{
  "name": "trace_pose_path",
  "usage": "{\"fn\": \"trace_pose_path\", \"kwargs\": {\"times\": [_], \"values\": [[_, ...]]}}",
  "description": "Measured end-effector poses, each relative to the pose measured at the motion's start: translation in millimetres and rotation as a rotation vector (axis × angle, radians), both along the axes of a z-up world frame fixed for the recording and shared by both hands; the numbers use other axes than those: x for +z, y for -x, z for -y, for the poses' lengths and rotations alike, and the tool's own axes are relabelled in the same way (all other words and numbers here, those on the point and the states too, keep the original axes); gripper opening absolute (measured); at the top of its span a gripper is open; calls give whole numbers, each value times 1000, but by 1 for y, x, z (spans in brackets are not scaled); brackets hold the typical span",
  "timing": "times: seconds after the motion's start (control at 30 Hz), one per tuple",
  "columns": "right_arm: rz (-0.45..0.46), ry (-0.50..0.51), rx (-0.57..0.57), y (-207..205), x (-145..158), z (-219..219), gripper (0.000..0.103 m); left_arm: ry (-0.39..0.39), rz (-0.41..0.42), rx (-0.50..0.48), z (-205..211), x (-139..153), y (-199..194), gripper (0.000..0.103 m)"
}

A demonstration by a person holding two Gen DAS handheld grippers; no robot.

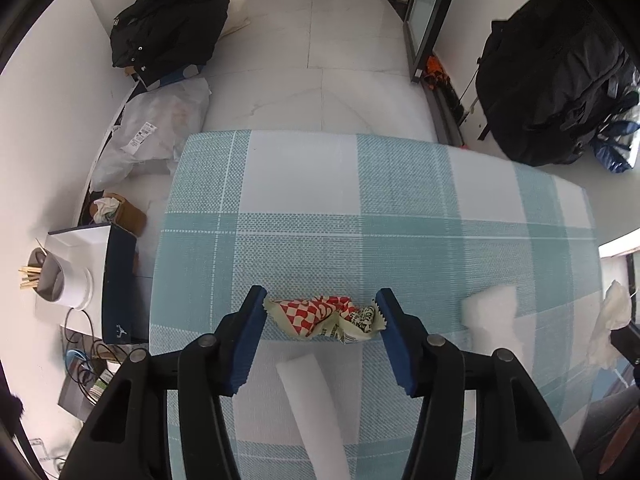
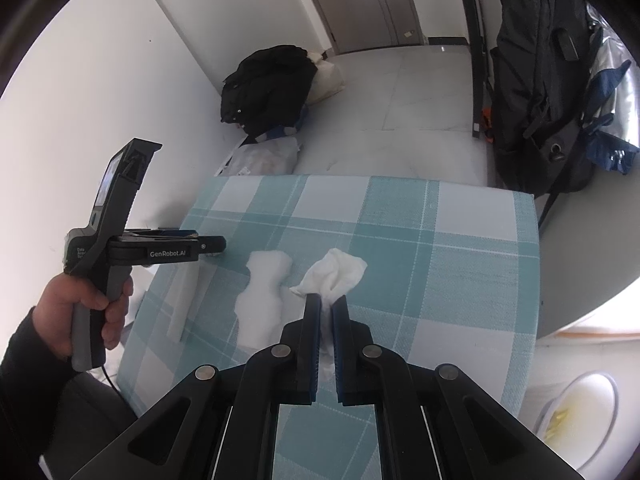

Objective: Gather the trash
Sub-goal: 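Carry the checkered wrapper and tissue over the white bin with both grippers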

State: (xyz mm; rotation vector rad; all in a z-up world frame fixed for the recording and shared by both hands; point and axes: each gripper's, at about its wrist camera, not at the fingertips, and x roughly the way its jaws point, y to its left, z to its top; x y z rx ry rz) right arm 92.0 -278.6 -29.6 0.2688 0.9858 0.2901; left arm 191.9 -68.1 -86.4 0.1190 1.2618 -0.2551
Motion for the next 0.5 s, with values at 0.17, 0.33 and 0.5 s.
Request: {"fn": "trace_pose_path", "kwargs": {"times": [0.17,0.33,0.5], "values": [[18,-12,-9,6,7,5,5,63,20,1,0,10,8,50],[40,-22,-12,13,14,6,5,88,35,28,-1,17,16,50],[64,-18,-16,22,18,10,5,123,63,44,-6,31,27,50]]}}
